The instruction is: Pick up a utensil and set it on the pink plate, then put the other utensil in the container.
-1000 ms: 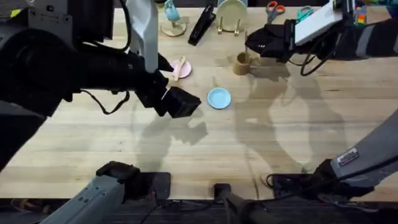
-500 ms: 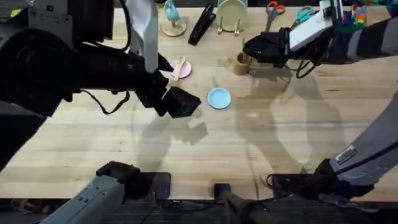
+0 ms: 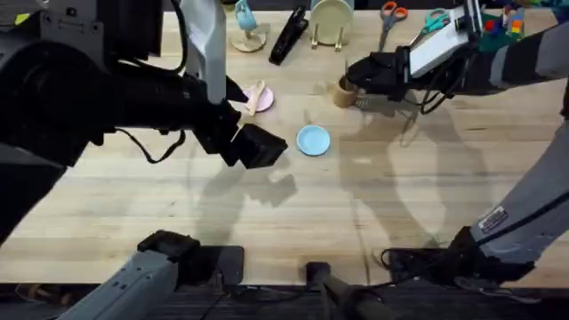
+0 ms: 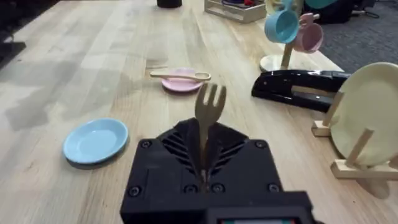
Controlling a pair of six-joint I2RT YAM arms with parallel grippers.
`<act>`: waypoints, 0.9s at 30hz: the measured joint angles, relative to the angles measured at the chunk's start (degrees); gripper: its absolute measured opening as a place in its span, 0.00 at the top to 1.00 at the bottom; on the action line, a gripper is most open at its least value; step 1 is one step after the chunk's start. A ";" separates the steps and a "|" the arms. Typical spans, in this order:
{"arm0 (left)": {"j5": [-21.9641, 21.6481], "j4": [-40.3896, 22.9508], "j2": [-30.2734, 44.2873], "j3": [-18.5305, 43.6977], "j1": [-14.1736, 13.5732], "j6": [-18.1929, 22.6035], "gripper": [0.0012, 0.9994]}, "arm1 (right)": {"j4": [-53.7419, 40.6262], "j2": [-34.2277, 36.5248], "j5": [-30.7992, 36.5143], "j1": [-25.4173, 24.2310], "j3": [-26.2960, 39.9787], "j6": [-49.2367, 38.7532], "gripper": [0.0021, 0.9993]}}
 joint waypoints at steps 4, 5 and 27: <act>0.01 0.00 0.00 0.00 0.00 0.00 0.01 | -0.02 -0.02 0.00 0.00 0.00 0.00 0.97; 0.00 0.00 0.00 0.00 0.00 0.00 0.01 | -0.02 -0.02 0.00 0.00 0.00 0.00 0.97; 0.00 0.83 0.00 0.00 0.00 0.00 0.01 | 0.07 -0.02 -1.24 0.00 0.00 0.17 0.00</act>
